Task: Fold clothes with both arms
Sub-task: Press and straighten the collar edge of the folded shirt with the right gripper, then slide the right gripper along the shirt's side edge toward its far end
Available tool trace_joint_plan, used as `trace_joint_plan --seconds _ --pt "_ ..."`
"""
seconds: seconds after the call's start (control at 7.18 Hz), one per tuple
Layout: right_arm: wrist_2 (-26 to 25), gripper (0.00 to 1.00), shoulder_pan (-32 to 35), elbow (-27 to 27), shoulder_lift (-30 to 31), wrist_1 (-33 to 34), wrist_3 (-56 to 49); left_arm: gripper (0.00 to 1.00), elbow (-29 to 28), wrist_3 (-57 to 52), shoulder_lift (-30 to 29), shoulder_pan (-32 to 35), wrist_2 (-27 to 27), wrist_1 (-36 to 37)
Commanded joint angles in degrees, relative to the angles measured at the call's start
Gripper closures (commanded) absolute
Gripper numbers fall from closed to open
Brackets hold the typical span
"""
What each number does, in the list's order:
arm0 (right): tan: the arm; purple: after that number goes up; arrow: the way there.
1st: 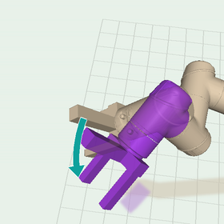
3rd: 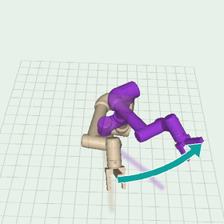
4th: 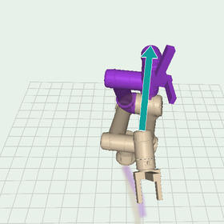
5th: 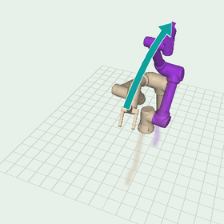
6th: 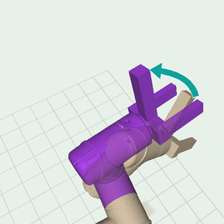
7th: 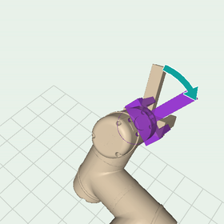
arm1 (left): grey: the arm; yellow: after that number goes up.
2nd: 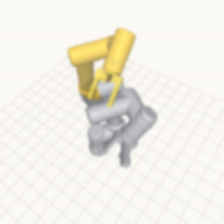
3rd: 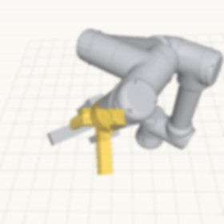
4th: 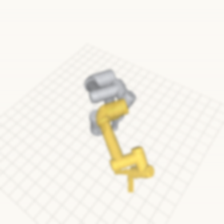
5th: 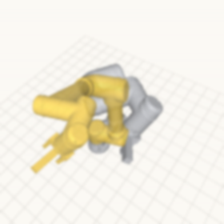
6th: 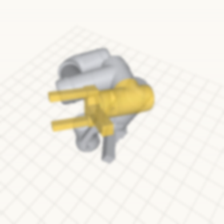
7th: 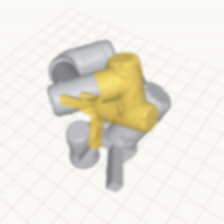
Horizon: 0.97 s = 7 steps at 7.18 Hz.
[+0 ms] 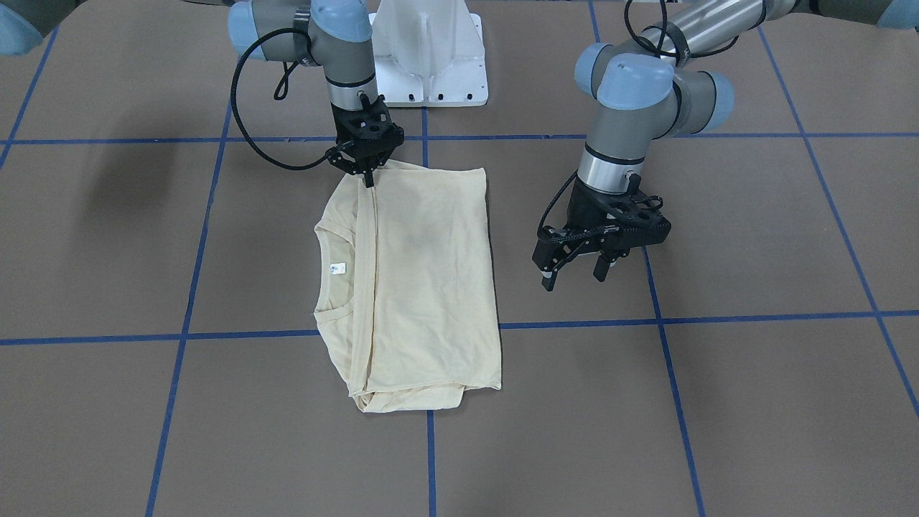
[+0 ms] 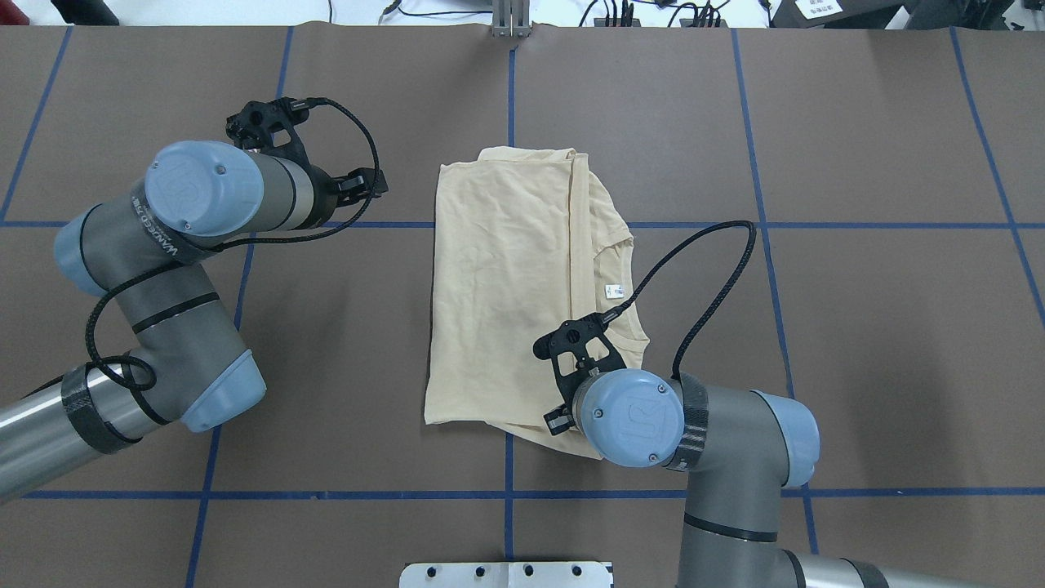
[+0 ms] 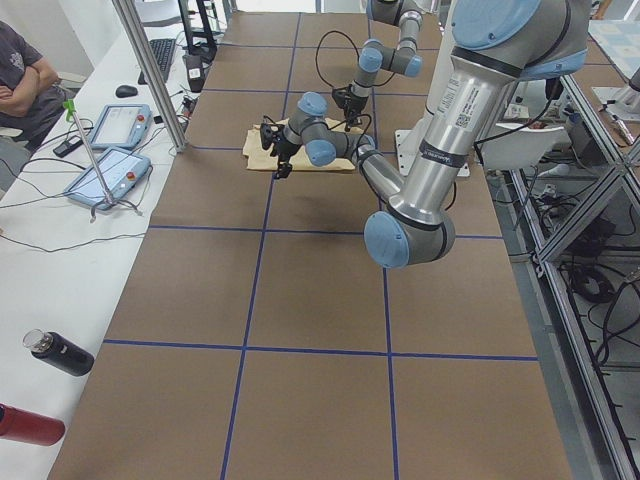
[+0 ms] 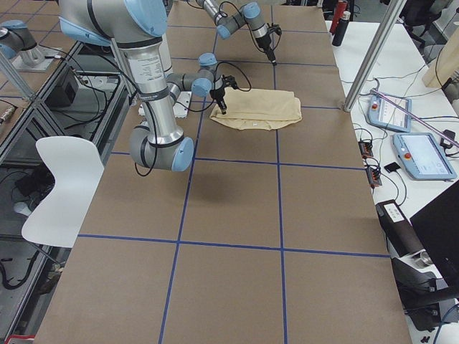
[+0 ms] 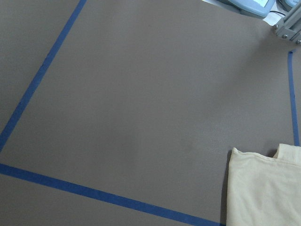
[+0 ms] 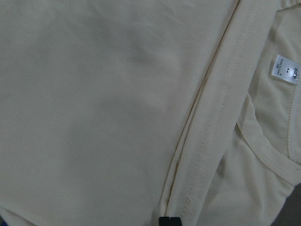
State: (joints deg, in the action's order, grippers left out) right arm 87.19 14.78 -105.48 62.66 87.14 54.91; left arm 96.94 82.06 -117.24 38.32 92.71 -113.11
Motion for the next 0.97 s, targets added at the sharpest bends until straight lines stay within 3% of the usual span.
trace_joint_plan --seconds 0.0,0.84 --pt "0.09 1.00 0.51 -0.78 0.36 0.05 0.02 0.00 0.00 0.03 0.00 0.00 0.01 0.00" --pt "2.72 1.00 0.42 -5.35 5.02 0.22 5.53 0.00 -0.52 -0.06 0.00 0.00 0.01 -0.35"
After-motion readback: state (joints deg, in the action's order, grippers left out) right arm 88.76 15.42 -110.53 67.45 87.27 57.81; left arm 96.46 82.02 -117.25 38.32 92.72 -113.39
